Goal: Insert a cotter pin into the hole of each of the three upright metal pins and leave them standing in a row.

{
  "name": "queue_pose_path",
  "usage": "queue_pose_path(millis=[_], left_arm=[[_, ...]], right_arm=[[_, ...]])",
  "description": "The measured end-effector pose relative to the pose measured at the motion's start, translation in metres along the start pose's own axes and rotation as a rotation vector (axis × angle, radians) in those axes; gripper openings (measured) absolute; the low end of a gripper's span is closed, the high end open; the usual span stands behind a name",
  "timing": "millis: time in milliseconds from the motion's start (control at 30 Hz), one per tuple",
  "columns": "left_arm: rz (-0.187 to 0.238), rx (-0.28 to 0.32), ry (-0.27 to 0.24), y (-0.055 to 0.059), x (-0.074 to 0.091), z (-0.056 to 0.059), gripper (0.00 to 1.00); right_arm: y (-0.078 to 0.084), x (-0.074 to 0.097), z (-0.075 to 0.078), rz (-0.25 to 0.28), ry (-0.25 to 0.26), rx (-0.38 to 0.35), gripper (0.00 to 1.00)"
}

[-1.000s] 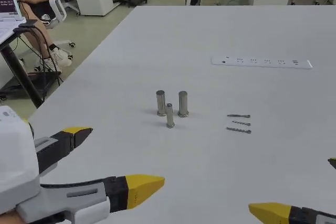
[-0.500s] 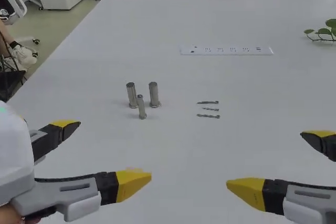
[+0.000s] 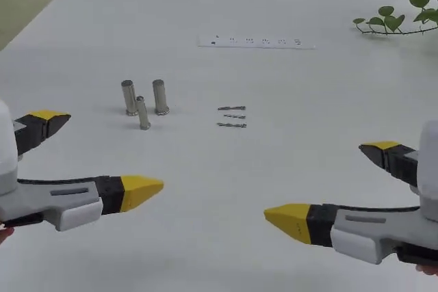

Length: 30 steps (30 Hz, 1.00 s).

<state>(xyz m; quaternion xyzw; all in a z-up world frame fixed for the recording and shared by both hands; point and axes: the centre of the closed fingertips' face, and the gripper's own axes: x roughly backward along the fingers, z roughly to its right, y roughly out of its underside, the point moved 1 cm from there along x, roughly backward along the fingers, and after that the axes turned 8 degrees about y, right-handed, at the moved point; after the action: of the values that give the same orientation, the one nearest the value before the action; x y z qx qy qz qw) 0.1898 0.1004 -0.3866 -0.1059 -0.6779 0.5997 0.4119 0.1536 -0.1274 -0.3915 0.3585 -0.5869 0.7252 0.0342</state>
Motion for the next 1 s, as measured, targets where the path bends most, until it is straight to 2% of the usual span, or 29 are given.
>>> queue_pose_path(millis=[300, 600, 733, 1000], left_arm=[[-0.014, 0.022, 0.007, 0.002, -0.005, -0.010, 0.94], [-0.026, 0.042, -0.006, 0.007, 0.001, -0.015, 0.92], [-0.038, 0.049, -0.019, 0.010, 0.001, -0.017, 0.90], [-0.010, 0.079, -0.021, 0.001, -0.004, -0.024, 0.83]], right_arm=[[-0.008, -0.012, 0.008, 0.004, 0.004, -0.010, 0.98], [-0.009, -0.030, 0.018, -0.007, 0.001, -0.022, 0.98], [-0.014, -0.033, 0.018, 0.005, -0.008, -0.019, 0.98], [-0.017, -0.037, 0.016, 0.019, -0.026, -0.020, 0.98]])
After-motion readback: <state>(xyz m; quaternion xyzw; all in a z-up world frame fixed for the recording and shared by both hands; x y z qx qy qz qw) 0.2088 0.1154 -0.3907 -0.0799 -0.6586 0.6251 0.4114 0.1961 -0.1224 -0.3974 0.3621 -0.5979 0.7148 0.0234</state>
